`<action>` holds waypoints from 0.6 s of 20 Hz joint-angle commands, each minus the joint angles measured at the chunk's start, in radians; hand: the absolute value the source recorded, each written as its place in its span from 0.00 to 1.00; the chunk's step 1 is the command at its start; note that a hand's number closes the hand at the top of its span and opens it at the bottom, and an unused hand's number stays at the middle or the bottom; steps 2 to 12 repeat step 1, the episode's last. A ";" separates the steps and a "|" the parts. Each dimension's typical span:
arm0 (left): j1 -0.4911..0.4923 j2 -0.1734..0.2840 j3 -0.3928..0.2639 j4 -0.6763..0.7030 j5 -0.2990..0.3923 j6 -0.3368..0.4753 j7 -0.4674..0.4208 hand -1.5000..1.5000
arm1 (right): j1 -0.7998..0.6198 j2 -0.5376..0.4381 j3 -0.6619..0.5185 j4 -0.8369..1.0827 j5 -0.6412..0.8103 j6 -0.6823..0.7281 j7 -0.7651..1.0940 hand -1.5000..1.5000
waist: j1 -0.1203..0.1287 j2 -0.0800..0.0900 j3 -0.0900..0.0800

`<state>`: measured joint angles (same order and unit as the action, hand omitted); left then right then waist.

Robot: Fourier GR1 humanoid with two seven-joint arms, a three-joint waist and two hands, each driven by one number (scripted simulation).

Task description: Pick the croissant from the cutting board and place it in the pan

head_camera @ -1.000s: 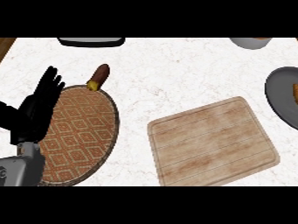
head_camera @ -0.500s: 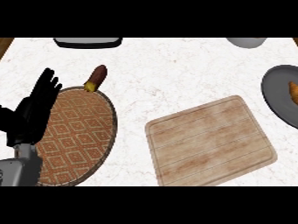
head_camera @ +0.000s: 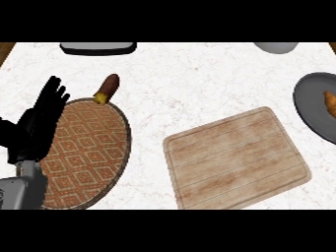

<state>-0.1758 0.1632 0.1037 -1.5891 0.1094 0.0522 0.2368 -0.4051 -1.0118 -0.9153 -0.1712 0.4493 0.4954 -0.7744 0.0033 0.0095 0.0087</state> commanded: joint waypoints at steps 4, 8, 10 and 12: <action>0.007 -0.001 0.000 0.005 0.017 -0.024 -0.014 0.50 | 0.044 0.009 0.003 -0.009 -0.017 0.151 -0.134 0.00 | 0.006 -0.002 -0.001; 0.007 -0.001 0.000 0.005 0.017 -0.024 -0.014 0.50 | 0.044 0.009 0.003 -0.009 -0.017 0.151 -0.134 0.00 | 0.006 -0.002 -0.001; 0.007 -0.001 0.000 0.005 0.017 -0.024 -0.014 0.50 | 0.044 0.009 0.003 -0.009 -0.017 0.151 -0.134 0.00 | 0.006 -0.002 -0.001; 0.007 -0.001 0.000 0.005 0.017 -0.024 -0.014 0.50 | 0.044 0.009 0.003 -0.009 -0.017 0.151 -0.134 0.00 | 0.006 -0.002 -0.001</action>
